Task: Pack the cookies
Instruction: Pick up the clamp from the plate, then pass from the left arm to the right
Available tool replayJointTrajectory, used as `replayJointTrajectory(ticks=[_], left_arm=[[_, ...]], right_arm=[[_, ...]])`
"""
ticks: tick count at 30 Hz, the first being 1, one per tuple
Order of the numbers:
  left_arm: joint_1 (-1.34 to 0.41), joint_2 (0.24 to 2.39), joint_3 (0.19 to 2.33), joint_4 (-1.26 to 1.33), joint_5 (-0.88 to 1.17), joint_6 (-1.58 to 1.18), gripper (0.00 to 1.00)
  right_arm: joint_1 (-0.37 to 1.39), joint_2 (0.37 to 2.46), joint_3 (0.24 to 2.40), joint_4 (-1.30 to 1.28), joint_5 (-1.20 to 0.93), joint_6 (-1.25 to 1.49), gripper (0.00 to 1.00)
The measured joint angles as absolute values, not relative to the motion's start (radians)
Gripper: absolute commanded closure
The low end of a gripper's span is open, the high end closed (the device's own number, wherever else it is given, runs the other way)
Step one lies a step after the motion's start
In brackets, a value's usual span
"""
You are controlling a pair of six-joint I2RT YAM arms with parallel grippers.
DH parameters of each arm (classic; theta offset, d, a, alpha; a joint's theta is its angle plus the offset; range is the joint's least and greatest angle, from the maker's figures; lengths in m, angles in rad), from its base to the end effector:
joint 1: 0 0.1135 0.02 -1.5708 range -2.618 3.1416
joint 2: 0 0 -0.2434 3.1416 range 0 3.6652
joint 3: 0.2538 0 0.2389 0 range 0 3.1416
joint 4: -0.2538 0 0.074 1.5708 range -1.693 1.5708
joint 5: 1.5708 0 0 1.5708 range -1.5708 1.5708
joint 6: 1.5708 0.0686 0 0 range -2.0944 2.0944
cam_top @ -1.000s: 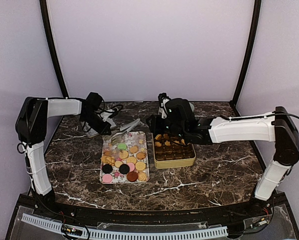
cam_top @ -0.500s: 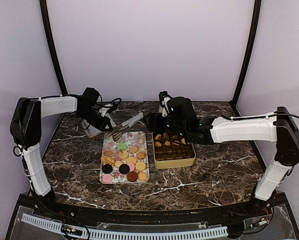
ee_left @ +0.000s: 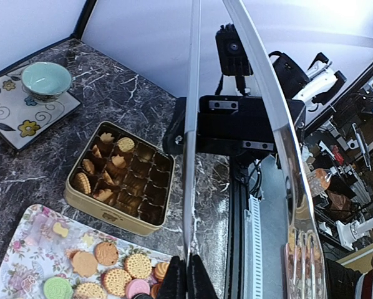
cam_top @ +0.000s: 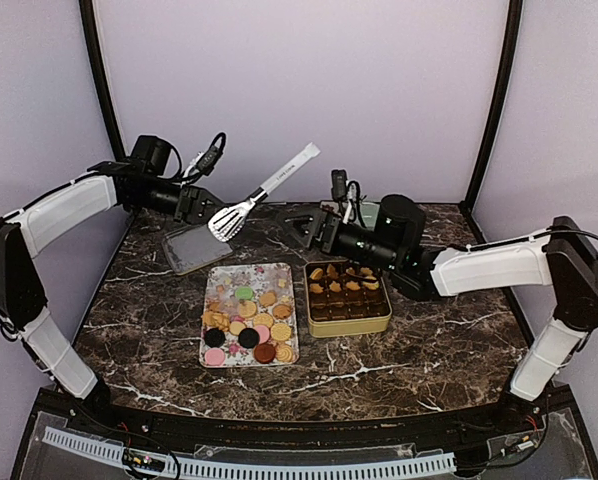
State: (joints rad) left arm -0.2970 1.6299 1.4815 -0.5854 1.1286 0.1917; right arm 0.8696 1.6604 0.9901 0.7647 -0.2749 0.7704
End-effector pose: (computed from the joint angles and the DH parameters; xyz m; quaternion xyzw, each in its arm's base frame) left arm 0.3153 -0.1613 0.3124 0.3977 0.6965 -0.5061 0.3172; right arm 0.2436 0.3174 0.2725 -0.1343 0.6608 0.5986 0.4325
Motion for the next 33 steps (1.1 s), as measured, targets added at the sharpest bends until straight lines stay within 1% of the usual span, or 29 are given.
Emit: replayJointTrajectory(ticks=[4, 8, 17, 33], left_arm=[[-0.297, 1.605, 1.435, -0.589, 1.197, 0.202, 1.00], [-0.298, 1.602, 1.398, -0.596, 1.220, 0.215, 1.00], [-0.302, 1.568, 1.343, -0.599, 1.238, 0.244, 1.00], [-0.302, 1.555, 1.333, -0.606, 1.263, 0.303, 1.00]], right_arm=[[0.865, 1.714, 1.018, 0.876, -0.347, 0.829, 0.00], [0.857, 1.759, 1.082, 0.928, -0.399, 0.862, 0.01], [0.845, 1.808, 1.168, 1.029, -0.432, 0.921, 0.17], [0.815, 1.903, 1.213, 1.190, -0.571, 1.095, 0.38]])
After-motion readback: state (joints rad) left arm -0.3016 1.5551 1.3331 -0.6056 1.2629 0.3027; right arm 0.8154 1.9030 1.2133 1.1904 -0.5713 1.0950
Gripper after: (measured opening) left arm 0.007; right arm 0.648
